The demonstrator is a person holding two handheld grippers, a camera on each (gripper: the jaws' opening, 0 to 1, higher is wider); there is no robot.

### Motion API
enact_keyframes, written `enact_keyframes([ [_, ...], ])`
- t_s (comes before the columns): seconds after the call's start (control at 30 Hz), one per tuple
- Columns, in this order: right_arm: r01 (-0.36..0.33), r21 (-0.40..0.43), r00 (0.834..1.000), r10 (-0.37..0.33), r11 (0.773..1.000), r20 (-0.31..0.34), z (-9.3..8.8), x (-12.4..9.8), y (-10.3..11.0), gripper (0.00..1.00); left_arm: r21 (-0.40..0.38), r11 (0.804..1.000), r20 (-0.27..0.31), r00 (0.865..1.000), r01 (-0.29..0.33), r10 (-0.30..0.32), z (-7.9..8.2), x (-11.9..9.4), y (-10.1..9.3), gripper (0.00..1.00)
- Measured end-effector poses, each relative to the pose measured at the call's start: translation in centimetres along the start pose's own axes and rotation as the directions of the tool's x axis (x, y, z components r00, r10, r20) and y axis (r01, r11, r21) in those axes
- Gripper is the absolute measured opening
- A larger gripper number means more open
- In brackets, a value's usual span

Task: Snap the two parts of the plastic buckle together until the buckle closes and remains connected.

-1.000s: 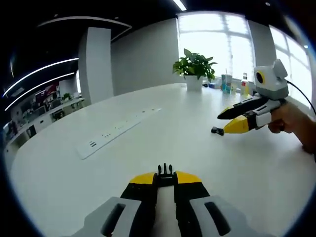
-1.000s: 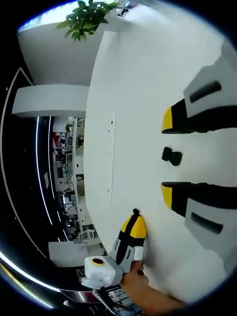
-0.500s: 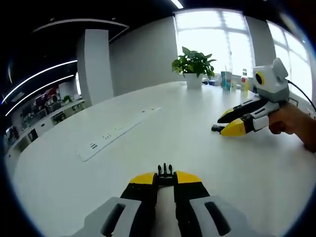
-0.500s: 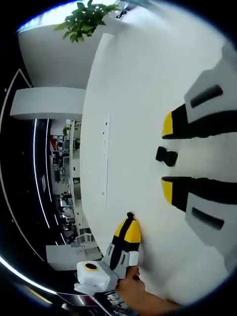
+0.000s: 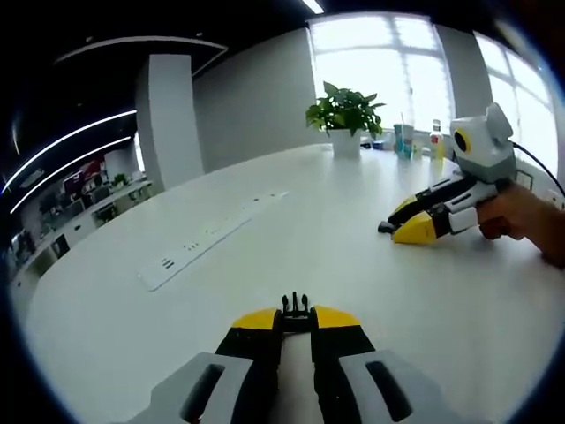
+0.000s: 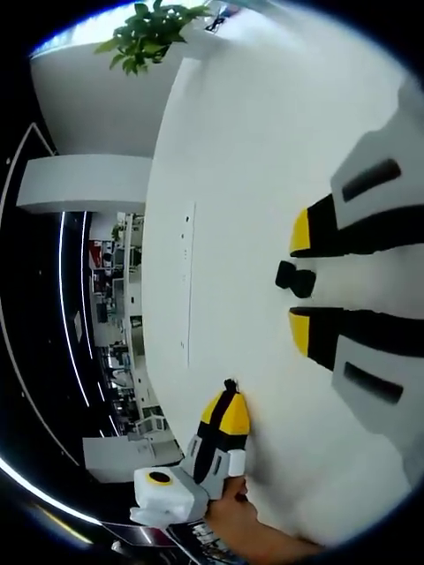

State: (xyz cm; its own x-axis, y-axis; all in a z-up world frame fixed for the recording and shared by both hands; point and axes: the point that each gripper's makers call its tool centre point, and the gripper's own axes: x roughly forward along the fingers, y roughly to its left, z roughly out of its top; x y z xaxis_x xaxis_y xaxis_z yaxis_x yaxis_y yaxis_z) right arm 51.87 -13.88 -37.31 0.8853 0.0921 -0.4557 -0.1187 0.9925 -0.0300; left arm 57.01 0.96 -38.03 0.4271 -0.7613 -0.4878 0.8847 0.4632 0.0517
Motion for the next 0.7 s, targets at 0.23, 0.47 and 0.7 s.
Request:
enact_keyframes([
  [0.23, -0.005, -0.006, 1.000, 0.005, 1.000, 0.001, -0.05, 0.10, -0.23, 0.16, 0.000, 1.000, 0.001, 1.000, 0.001, -0.001, -0.01, 0.14, 0.33, 0.11],
  [0.47, -0.044, -0.017, 0.999, 0.044, 0.999, 0.010, 0.05, 0.09, -0.01, 0.16, 0.001, 1.000, 0.000, 1.000, 0.001, -0.001, -0.02, 0.23, 0.70, 0.11],
  [0.7, -0.051, -0.047, 0.998, 0.052, 0.998, 0.019, 0.43, 0.13, -0.29, 0.16, 0.004, 1.000, -0.001, 1.000, -0.001, 0.001, -0.01, 0.24, 0.79, 0.11],
])
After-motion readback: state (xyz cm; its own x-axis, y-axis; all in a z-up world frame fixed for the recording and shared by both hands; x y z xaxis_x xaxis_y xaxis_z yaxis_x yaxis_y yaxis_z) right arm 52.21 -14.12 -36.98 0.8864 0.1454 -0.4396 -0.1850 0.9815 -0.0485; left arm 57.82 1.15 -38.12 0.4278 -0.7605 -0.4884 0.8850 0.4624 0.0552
